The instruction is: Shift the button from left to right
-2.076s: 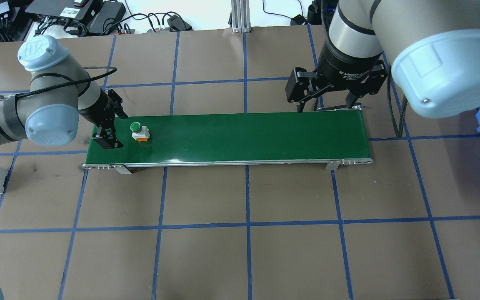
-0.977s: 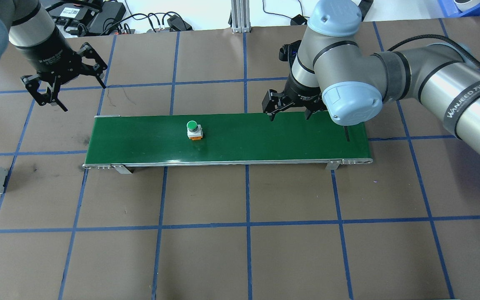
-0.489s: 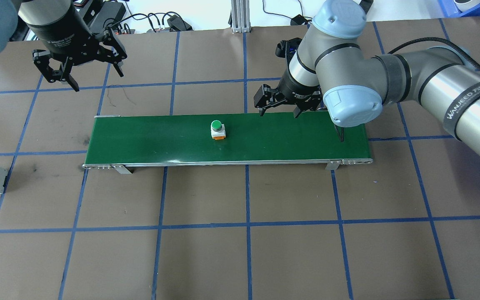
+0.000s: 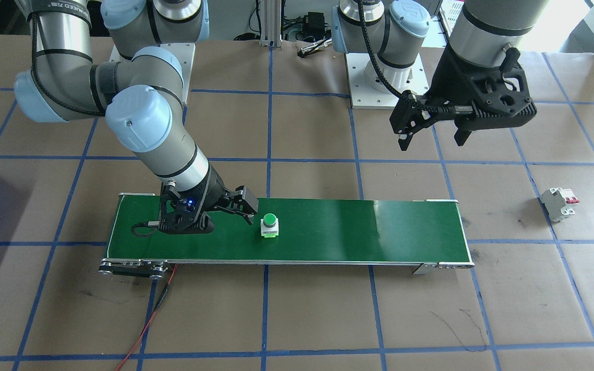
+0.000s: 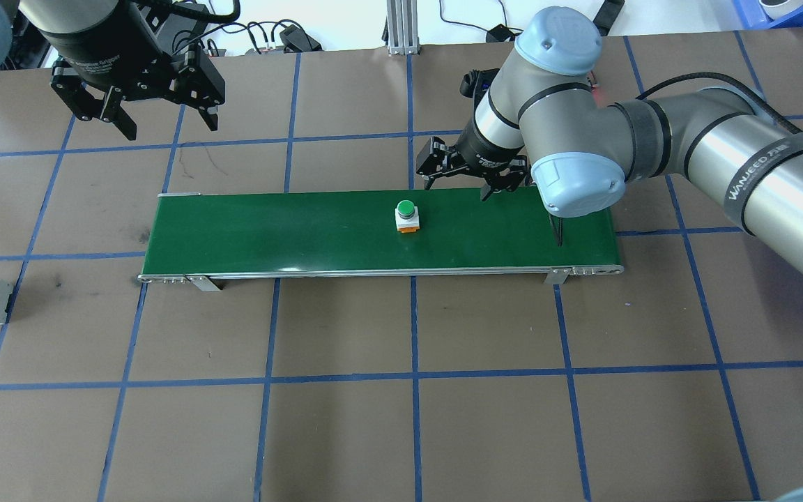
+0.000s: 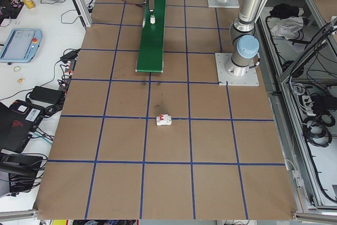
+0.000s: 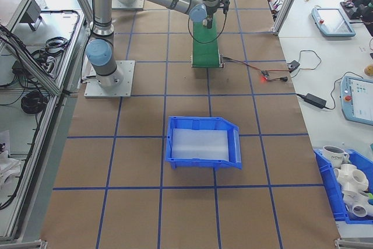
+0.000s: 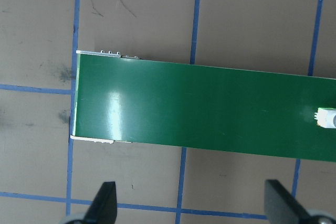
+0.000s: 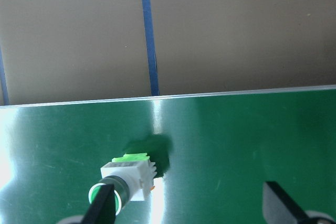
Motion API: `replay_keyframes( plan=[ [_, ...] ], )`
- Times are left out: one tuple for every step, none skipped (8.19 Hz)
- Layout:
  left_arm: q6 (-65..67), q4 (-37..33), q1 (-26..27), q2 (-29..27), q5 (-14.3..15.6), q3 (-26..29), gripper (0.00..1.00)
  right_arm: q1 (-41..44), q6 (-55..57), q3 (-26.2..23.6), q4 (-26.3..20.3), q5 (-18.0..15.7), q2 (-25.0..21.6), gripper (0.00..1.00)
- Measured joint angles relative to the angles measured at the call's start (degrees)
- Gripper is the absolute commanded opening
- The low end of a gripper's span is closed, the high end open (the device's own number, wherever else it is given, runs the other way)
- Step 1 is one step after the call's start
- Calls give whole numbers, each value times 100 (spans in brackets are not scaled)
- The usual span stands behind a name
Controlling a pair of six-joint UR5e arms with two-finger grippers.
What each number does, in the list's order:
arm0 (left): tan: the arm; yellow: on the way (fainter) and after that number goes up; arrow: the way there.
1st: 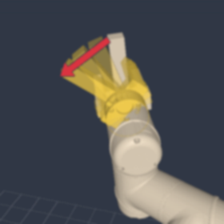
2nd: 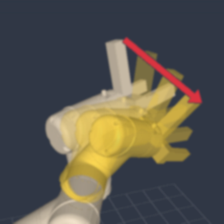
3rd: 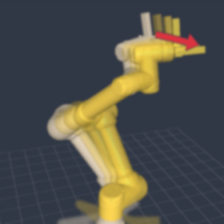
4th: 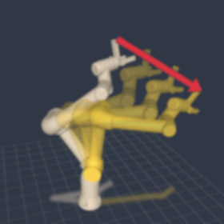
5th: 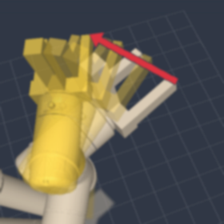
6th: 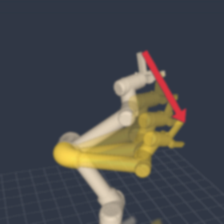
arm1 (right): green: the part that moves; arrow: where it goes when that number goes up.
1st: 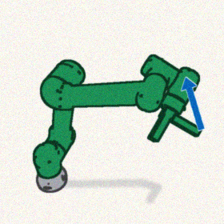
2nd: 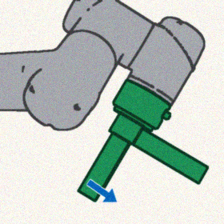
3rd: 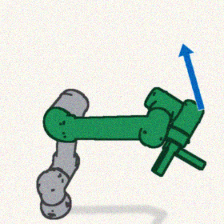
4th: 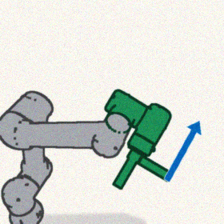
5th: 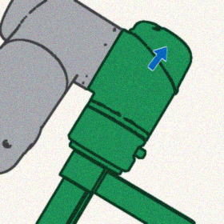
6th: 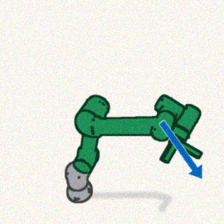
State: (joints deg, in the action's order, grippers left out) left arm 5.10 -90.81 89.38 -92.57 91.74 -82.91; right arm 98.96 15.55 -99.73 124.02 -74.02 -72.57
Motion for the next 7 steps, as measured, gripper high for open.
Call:
replay_keyframes(
  plan=[
    [-80, -39, 5, 43, 5, 11, 100, 10, 83, -10, 21, -23, 36, 99],
    [-112, -57, 7, 68, 6, 15, 100, 14, 100, -20, 28, -55, 99, 98],
    [-125, -68, 9, 103, 4, 12, 100, 15, 70, -56, 28, -93, 153, 95],
    [-129, -74, 9, 129, 6, 11, 100, 14, -80, -114, 25, -176, 185, 85],
    [-131, -79, 9, 148, 9, 6, 100, 12, -295, -190, 17, -314, 203, 64],
    [-132, -79, 9, 159, 7, -4, 100, 10, -506, -245, -9, -462, 211, 38],
    [-132, -79, 6, 165, 4, -9, 100, 9, -778, -273, -108, -679, 211, 22]
  ],
)
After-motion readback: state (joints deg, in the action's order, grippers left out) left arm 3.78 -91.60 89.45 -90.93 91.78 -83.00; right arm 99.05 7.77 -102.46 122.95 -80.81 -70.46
